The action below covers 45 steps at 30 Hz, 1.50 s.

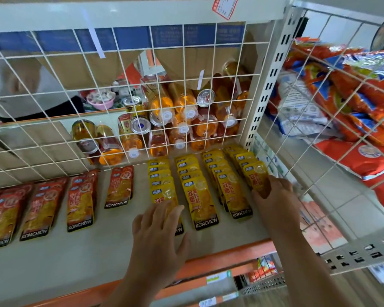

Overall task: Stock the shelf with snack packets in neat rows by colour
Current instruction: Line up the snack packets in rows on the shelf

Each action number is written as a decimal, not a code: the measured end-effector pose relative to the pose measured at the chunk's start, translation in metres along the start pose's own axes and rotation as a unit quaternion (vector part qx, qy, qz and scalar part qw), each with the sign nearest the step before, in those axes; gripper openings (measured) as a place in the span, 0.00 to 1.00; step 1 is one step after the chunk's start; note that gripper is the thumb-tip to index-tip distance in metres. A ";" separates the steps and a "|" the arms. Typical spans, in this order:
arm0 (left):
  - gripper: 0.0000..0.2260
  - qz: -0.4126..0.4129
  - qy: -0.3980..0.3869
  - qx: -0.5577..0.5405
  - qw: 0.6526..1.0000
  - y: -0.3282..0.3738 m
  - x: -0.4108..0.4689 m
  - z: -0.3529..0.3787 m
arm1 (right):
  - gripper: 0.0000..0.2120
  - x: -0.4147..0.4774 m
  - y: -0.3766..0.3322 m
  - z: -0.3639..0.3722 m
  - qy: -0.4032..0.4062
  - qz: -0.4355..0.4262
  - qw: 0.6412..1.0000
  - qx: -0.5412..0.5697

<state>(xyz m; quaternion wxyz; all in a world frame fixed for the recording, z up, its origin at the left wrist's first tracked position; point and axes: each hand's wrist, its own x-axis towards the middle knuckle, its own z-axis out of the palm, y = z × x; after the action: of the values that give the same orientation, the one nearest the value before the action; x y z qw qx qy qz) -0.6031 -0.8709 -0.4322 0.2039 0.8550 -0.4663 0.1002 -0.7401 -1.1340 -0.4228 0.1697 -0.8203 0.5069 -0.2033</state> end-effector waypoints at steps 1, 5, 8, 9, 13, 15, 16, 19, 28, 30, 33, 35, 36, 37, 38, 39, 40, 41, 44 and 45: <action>0.25 -0.002 -0.003 0.000 1.000 0.000 0.000 0.000 | 0.26 0.000 0.000 0.000 -0.002 -0.001 1.000 -0.001; 0.25 -0.009 -0.009 0.004 1.000 0.001 0.000 -0.001 | 0.26 0.000 0.001 0.001 -0.005 0.000 1.000 -0.002; 0.25 -0.012 -0.008 0.002 1.000 0.002 0.000 -0.002 | 0.26 0.000 0.001 0.001 -0.006 -0.002 1.000 -0.006; 0.24 -0.012 -0.010 0.003 1.000 0.002 -0.001 -0.001 | 0.26 0.000 0.001 0.001 -0.008 -0.004 1.000 -0.006; 0.24 -0.016 -0.012 -0.001 1.000 0.002 -0.001 0.000 | 0.27 -0.001 0.003 0.002 -0.013 -0.003 1.000 0.013; 0.24 -0.015 -0.008 0.000 1.000 0.002 -0.001 0.000 | 0.27 -0.002 0.003 0.002 -0.014 0.000 1.000 0.017; 0.23 -0.014 -0.006 -0.001 1.000 0.002 -0.002 0.000 | 0.27 -0.002 0.003 0.002 -0.014 0.001 1.000 0.019; 0.23 -0.015 0.000 -0.001 1.000 0.002 -0.002 0.000 | 0.28 -0.003 0.003 0.001 -0.014 -0.002 1.000 0.023; 0.23 -0.010 -0.001 -0.005 1.000 0.002 -0.003 0.000 | 0.28 -0.007 -0.001 -0.006 -0.022 -0.006 0.999 0.038; 0.23 -0.008 -0.001 -0.007 1.000 0.003 -0.003 0.001 | 0.24 -0.010 -0.003 -0.009 0.019 -0.037 0.998 0.050; 0.22 -0.002 0.004 -0.008 1.000 0.002 -0.002 0.001 | 0.18 -0.010 -0.019 -0.012 0.028 -0.102 0.994 0.039; 0.22 0.001 0.004 -0.008 1.000 0.002 -0.002 0.002 | 0.16 -0.009 -0.034 -0.007 -0.018 -0.138 0.990 0.030; 0.22 0.002 0.004 -0.008 1.000 0.001 -0.002 0.002 | 0.16 -0.009 -0.042 -0.004 -0.034 -0.149 0.988 0.025; 0.22 0.002 0.004 -0.010 1.000 0.001 -0.003 0.002 | 0.16 -0.009 -0.048 0.000 -0.045 -0.154 0.987 0.023; 0.22 0.002 0.003 -0.011 1.000 0.001 -0.003 0.003 | 0.15 -0.009 -0.052 0.003 -0.050 -0.156 0.986 0.022; 0.23 0.002 0.001 -0.011 1.000 0.000 -0.003 0.003 | 0.14 -0.010 -0.054 0.007 -0.052 -0.158 0.986 0.019; 0.23 0.002 -0.002 -0.010 1.000 0.000 -0.003 0.003 | 0.13 -0.010 -0.055 0.011 -0.056 -0.160 0.985 0.013; 0.23 0.002 -0.006 -0.010 1.000 -0.001 -0.003 0.004 | 0.12 -0.011 -0.055 0.015 -0.060 -0.162 0.985 0.004; 0.23 0.002 -0.010 -0.014 1.000 -0.001 -0.002 0.003 | 0.10 -0.012 -0.052 0.024 -0.063 -0.183 0.981 -0.024; 0.23 0.002 -0.009 -0.015 1.000 -0.001 -0.002 0.003 | 0.09 -0.013 -0.051 0.026 -0.056 -0.193 0.979 -0.032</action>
<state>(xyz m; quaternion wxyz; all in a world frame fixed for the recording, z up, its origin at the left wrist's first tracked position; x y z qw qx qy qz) -0.6034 -0.8702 -0.4359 0.2121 0.8516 -0.4716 0.0862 -0.6931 -1.0985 -0.4225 0.1293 -0.9177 0.3351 -0.1696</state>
